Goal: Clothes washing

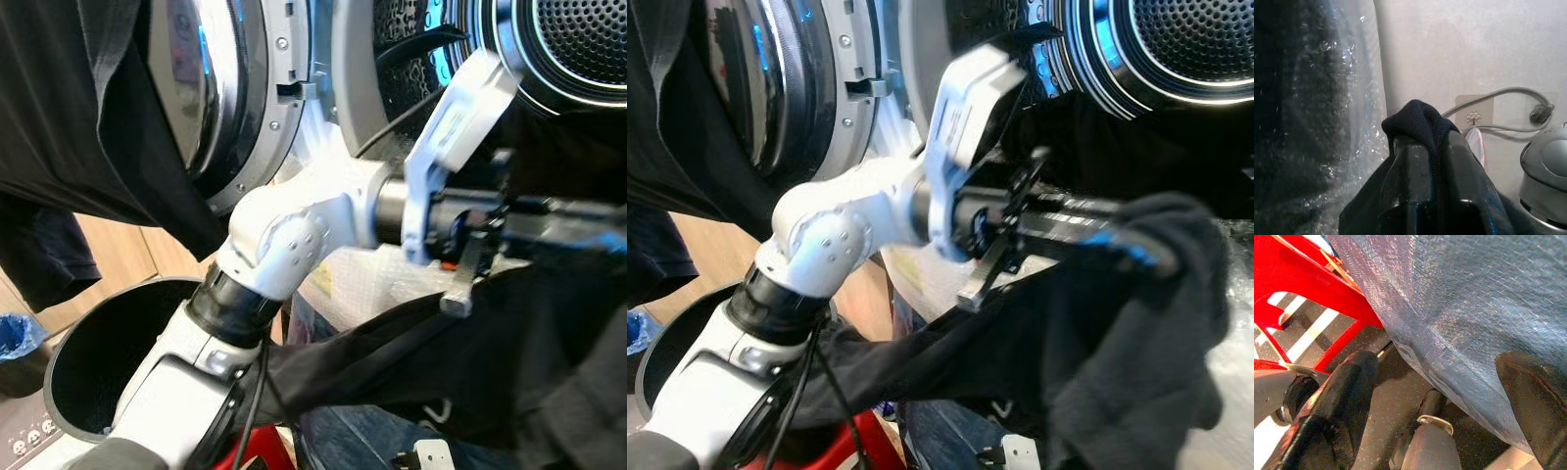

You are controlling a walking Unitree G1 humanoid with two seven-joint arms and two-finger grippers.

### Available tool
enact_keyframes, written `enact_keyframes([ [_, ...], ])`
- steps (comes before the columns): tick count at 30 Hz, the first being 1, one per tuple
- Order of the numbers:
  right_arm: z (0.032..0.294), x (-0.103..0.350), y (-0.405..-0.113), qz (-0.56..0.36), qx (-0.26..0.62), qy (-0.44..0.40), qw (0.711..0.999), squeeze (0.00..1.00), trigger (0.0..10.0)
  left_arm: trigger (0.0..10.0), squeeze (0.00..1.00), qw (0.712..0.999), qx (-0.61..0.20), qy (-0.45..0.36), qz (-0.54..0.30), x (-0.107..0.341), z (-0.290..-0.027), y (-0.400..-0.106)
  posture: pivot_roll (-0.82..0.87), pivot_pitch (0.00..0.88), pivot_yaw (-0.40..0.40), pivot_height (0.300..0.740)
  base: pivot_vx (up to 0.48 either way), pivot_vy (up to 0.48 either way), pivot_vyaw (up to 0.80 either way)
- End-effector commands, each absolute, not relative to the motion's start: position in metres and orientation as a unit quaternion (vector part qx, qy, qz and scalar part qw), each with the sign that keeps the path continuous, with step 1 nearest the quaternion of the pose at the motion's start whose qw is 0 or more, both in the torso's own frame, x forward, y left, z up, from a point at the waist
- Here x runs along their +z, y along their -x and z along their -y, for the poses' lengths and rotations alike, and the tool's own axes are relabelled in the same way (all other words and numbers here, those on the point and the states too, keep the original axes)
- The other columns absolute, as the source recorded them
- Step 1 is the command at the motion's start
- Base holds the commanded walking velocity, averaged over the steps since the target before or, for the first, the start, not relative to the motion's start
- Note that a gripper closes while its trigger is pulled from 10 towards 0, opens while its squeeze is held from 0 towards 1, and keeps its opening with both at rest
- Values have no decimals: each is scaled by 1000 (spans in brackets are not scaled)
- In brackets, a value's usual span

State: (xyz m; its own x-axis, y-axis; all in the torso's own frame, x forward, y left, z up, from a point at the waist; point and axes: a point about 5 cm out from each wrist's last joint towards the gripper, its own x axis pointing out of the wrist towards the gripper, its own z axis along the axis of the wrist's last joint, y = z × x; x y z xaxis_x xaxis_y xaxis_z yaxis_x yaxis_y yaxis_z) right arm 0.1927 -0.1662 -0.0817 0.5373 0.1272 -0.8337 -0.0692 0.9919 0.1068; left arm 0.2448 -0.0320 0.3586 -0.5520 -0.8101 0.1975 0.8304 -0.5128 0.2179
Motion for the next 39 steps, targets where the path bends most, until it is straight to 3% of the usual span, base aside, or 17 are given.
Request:
enact_keyframes([
  [1,168,-84,-188,-482,53,-29,874,0,10000,0,0,471,-866,21,163,367,33,-245,191,0,15,740,0,0,0],
  [5,169,-87,-181,-490,51,-27,870,0,10000,0,0,534,-834,15,139,343,22,-269,181,0,16,740,0,0,0],
  [7,169,-88,-180,-491,47,-30,870,0,10000,0,0,548,-827,27,122,333,15,-272,183,0,14,740,0,0,0],
  [16,182,-81,-189,-445,15,-73,893,0,10000,0,0,646,-761,55,9,250,-43,-260,173,0,6,740,0,0,0],
  [21,194,-76,-191,-420,25,-85,903,0,10000,0,0,678,-733,54,3,245,-56,-254,170,5,-8,740,0,0,0],
  [22,200,-74,-190,-411,41,-91,906,0,10000,0,0,695,-717,54,2,241,-59,-255,159,4,-9,740,0,0,0],
  [27,214,-68,-187,-389,103,-86,912,0,10000,0,0,722,-689,64,4,239,-68,-256,149,11,-10,740,0,0,0],
  [28,219,-66,-186,-386,108,-81,912,639,10000,0,0,724,-687,63,3,239,-70,-256,143,14,-12,740,0,0,0],
  [29,219,-66,-186,-386,108,-81,912,639,10000,0,0,724,-687,63,3,239,-70,-256,143,14,-12,740,0,0,0],
  [30,224,-64,-185,-382,121,-84,912,1000,10000,0,0,726,-685,62,1,238,-72,-256,139,17,-11,740,0,0,0],
  [33,234,-60,-178,-375,163,-89,908,1000,10000,0,0,729,-681,61,1,238,-75,-255,130,22,-11,740,0,0,0],
  [34,237,-57,-166,-373,232,-92,894,1000,10000,0,0,730,-681,62,2,240,-75,-255,124,25,-11,740,0,0,0],
  [39,226,-48,-140,-354,379,-96,850,1000,10000,0,0,731,-680,65,3,240,-75,-256,106,35,-9,740,0,0,0],
])
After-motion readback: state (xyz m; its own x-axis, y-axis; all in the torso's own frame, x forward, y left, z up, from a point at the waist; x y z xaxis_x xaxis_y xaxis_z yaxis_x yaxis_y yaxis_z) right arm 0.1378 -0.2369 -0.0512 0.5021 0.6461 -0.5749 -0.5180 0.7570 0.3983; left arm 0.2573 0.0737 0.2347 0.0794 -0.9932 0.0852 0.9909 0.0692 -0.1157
